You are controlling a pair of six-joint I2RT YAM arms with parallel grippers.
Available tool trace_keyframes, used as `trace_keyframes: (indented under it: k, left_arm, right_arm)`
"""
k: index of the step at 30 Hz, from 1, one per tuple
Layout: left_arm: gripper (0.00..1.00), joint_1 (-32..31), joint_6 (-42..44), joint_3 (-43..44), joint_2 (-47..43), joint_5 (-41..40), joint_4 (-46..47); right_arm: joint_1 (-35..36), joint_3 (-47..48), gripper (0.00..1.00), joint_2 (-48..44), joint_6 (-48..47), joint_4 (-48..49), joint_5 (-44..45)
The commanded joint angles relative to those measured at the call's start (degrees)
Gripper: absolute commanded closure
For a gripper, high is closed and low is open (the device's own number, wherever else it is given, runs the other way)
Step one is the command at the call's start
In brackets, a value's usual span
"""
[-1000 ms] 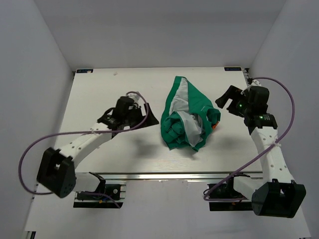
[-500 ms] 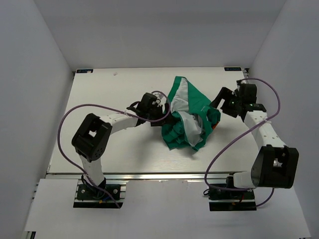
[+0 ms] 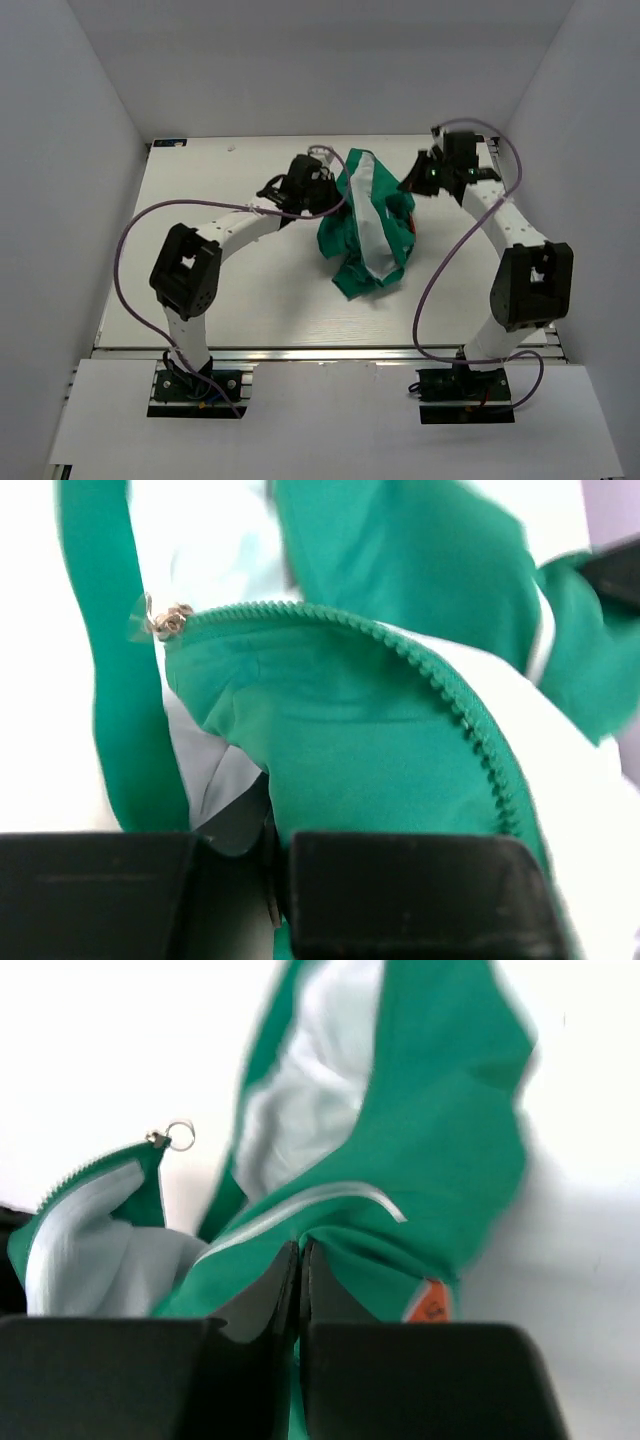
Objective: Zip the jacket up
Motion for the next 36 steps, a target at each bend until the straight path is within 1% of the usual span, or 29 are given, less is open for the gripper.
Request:
trace_keyframes:
  k: [1, 2, 3, 4, 5, 6, 7, 8, 9, 10, 11, 12, 13, 14, 15, 16, 17, 18, 19, 20, 21, 22, 24, 25, 27, 30, 32, 35, 36]
  left_arm:
    - [1.0, 4.96, 4.72, 9.84, -10.04, -12.02, -2.27]
    - [1.0, 6.38, 5.95, 12.04, -10.92, -12.3, -3.33]
    - [1.0, 7.53, 6.48, 16.67, -12.76, -12.83, -6.12]
    - [1.0, 8.67, 7.18, 18.72, -13.91, -15.7, -7.63]
    - [1.0, 8.77, 10.06, 20.31, -15.05, -17.65, -8.86]
    - [1.0, 8.77, 11.31, 21.11, -17.93, -18.88, -10.0]
    - [1.0, 8.77, 12.02, 20.59, -19.79, -19.5, -10.28]
    - [1.0, 8.77, 12.46, 19.37, -21.55, -20.9, -10.28]
    - [1.0, 8.86, 12.38, 17.62, -25.13, -21.18, -10.28]
    - [1.0, 8.77, 11.07, 13.16, -26.82, -21.79, -10.45]
    - [1.0, 8.86, 10.27, 10.59, -28.4, -22.06, -10.98]
    - [1.0, 8.86, 9.57, 7.61, -31.46, -21.62, -11.77]
    - [1.0, 8.77, 6.17, 0.62, -32.89, -21.62, -12.04]
    - [1.0, 8.77, 4.57, -3.28, -34.21, -20.23, -12.04]
    - [1.0, 8.59, 3.51, -7.32, -35.52, -18.65, -11.69]
    - [1.0, 8.51, -0.42, -14.67, -37.1, -17.59, -11.77]
    - [1.0, 8.24, -2.02, -17.96, -37.56, -15.14, -12.73]
    - [0.98, 7.63, -2.73, -21.13, -37.99, -13.9, -12.83]
    - [0.68, 7.36, -4.74, -23.68, -38.26, -13.97, -13.61]
    - [0.5, 7.01, -5.11, -26.23, -38.26, -14.41, -16.32]
    - [0.29, 6.58, -5.2, -26.52, -38.18, -15.28, -18.35]
    - [0.02, 6.4, -5.81, -25.65, -38.17, -16.07, -22.98]
    - [0.02, 5.35, -6.08, -25.03, -38.87, -18.7, -26.44]
    - [0.02, 5.08, -6.34, -25.2, -40.1, -19.33, -28.28]
    - [0.02, 4.99, -6.43, -25.03, -41.07, -20.47, -29.96]
    - [0.02, 4.99, -6.87, -24.07, -41.43, -23.53, -30.93]
    - [0.02, 4.99, -6.79, -23.8, -40.47, -25.22, -29.8]
    - [0.02, 5.08, -6.87, -21.87, -36.25, -28.56, -28.74]
    - [0.02, 5.08, -7.05, -21.17, -33.46, -29.52, -28.56]
  right_arm:
    - [3.04, 24.76, 1.0, 2.23, -2.34, 0.07, 0.99]
    - [3.74, 29.13, 1.0, 3.03, -2.96, -0.74, 1.95]
    - [4.44, 32.21, 1.0, 3.12, -3.14, -0.92, 3.18]
    - [4.62, 34.86, 1.0, 2.34, -2.88, 1.16, 3.28]
    - [4.63, 34.53, 1.0, 1.11, -2.62, 2.84, 3.46]
    - [4.63, 33.49, 1.0, -2.38, -2.53, 4.51, 3.98]
    - [4.63, 31.82, 1.0, -4.5, -2.44, 6.09, 4.16]
    - [4.54, 27.46, 1.0, -8.44, -2.36, 8.63, 4.33]
    - [4.63, 24.8, 1.0, -10.22, -2.44, 9.44, 3.64]
    - [4.63, 22.25, 1.0, -11.89, -2.53, 9.62, 3.29]
    - [4.54, 16.4, 1.0, -14.95, -2.53, 9.45, 2.67]
    - [4.63, 13.03, 1.0, -16.29, -2.53, 9.45, 1.19]
    - [4.63, 9.69, 1.0, -17.52, -2.44, 8.4, 0.82]
    - [4.63, 2.96, 1.0, -19.62, -2.44, 7.78, 0.3]
    - [4.71, -0.59, 1.0, -20.51, -2.53, 7.08, 0.12]
    - [4.71, -4.11, 1.0, -21.48, -1.83, 6.38, 0.73]
    - [4.89, -7.62, 1.0, -23.23, -1.3, 5.24, 1.43]
    - [4.98, -14.44, 0.86, -24.03, -1.65, 5.14, 1.87]
    - [5.07, -17.12, 0.72, -24.73, -0.96, 4.62, 3.27]
    - [5.07, -19.15, 0.59, -25.61, -0.69, 3.74, 7.28]
    - [4.98, -21.26, 0.34, -25.7, -0.95, 2.17, 9.67]
    - [5.07, -21.28, 0.29, -25.53, -0.86, 0.85, 15.35]
    - [4.98, -19.79, 0.23, -25.18, -1.47, -4.32, 18.82]
    - [5.07, -18.05, 0.19, -25.26, -1.82, -5.22, 19.27]
    - [5.07, -17.41, 0.11, -25.88, -2.53, -5.32, 18.14]
    - [6.38, -16.45, 0.11, -26.41, -3.58, -5.76, 17.7]
    - [8.84, -16.01, 0.11, -25.88, -4.37, -7.77, 18.74]
    - [12.69, -17.84, 0.11, -25.18, -3.15, -9.63, 20.33]
    - [13.58, -18.72, 0.11, -25.09, -2.71, -9.37, 20.16]
